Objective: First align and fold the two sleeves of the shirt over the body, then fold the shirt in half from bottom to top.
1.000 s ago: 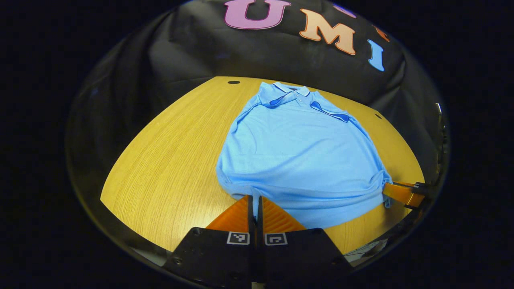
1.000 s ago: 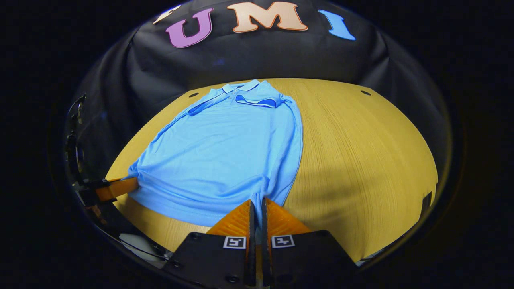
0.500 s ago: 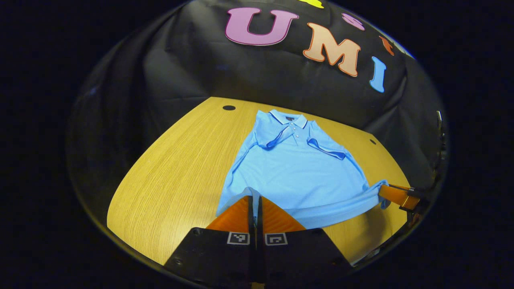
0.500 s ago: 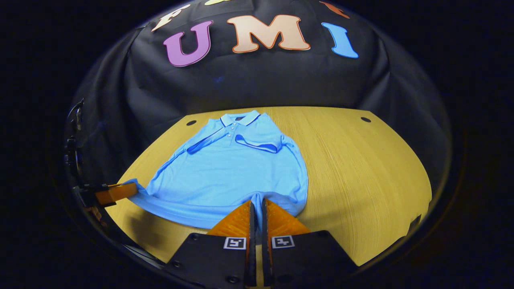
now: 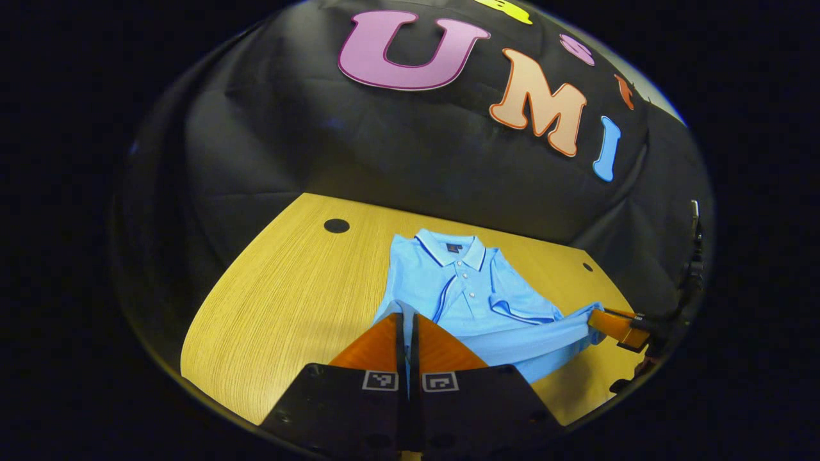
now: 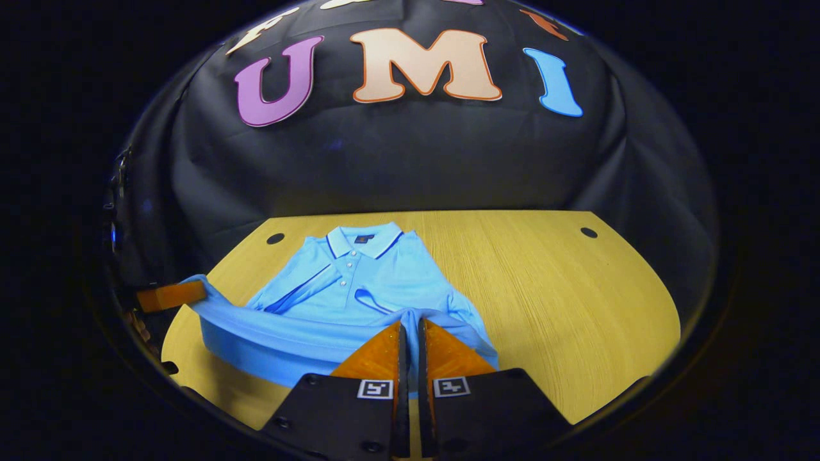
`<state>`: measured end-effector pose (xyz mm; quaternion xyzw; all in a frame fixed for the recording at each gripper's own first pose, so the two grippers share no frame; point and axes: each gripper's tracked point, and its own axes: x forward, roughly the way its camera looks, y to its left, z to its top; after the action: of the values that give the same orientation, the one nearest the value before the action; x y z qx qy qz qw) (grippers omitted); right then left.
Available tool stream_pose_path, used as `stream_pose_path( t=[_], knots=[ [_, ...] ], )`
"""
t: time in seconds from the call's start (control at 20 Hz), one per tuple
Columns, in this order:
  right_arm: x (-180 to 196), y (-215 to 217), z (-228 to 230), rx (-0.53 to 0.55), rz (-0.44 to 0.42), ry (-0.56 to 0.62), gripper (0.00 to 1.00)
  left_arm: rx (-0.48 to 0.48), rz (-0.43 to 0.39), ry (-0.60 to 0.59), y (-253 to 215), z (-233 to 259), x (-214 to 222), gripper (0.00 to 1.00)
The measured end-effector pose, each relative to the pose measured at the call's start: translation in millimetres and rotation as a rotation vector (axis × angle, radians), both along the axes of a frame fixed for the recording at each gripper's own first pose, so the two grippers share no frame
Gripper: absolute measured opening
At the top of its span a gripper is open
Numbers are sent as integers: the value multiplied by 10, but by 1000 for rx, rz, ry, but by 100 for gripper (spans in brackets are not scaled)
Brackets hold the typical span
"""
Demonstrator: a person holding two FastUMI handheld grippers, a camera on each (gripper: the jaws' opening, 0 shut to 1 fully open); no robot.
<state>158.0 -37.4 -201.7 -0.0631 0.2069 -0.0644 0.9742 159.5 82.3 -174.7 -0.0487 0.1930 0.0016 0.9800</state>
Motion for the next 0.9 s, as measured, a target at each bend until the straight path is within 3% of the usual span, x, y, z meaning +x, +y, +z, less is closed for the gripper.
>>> stream_pose_path(
  t=[0.5, 0.65, 0.75, 0.9],
  knots=[
    [1567, -167, 79, 60, -48, -65, 9, 17, -44, -18, 204, 58, 1417, 0],
    [1843, -206, -97, 65, -53, -50, 5, 28, -35, 7, 326, -75, 1712, 0],
    [1954, -229, -222, 70, -59, -26, 8, 38, -36, 29, 365, -169, 1846, 0],
    [1961, -276, -275, 84, -84, -10, 8, 71, -30, 58, 378, -231, 1892, 0]
  ],
)
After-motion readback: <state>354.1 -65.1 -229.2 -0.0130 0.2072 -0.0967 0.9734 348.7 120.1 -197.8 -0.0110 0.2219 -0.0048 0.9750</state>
